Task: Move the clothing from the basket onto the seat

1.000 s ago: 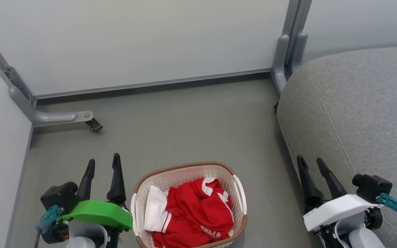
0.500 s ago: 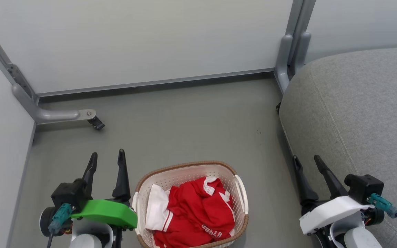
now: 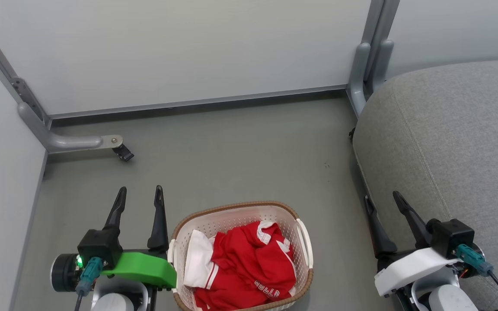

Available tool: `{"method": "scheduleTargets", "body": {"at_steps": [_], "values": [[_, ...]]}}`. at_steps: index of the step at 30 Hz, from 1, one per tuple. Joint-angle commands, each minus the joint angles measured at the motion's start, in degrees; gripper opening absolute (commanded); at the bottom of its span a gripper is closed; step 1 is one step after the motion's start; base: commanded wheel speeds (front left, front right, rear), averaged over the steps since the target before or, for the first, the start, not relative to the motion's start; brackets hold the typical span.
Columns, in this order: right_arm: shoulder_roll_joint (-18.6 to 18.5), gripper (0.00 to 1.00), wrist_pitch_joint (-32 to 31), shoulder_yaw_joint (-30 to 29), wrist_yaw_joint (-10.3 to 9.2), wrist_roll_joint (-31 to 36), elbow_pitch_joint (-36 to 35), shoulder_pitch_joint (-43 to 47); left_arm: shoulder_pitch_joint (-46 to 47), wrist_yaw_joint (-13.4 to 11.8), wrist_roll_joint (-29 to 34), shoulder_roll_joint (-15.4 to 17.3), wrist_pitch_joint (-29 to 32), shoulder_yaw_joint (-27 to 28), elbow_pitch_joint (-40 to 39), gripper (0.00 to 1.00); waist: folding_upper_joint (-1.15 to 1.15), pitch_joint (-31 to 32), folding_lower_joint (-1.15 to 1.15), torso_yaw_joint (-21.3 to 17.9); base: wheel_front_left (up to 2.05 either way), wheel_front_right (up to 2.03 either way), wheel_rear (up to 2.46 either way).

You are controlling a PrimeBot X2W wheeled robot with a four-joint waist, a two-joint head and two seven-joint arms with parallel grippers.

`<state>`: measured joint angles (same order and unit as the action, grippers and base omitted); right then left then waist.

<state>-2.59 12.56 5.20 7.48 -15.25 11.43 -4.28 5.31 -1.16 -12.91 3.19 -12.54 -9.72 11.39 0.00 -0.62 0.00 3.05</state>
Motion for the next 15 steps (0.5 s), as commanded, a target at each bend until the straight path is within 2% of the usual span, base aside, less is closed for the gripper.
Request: {"method": "scheduleTargets", "body": {"at_steps": [1,15], "values": [[-0.35,1.00,0.52,-0.28,0.02,1.35,-0.32,-0.73,0.88,-0.38,1.54,0.29,-0.52,-0.21,-0.40,1.00,0.00,0.02,0.00,0.05,0.00,0.00,0.00],[-0.42,1.00,2.01,-2.02,0.01,6.85,-0.09,-0.05,0.79,-0.64,5.94,0.04,-2.03,-0.31,0.14,1.00,0.00,-0.12,0.00,0.32,0.00,0.00,0.00]]}}
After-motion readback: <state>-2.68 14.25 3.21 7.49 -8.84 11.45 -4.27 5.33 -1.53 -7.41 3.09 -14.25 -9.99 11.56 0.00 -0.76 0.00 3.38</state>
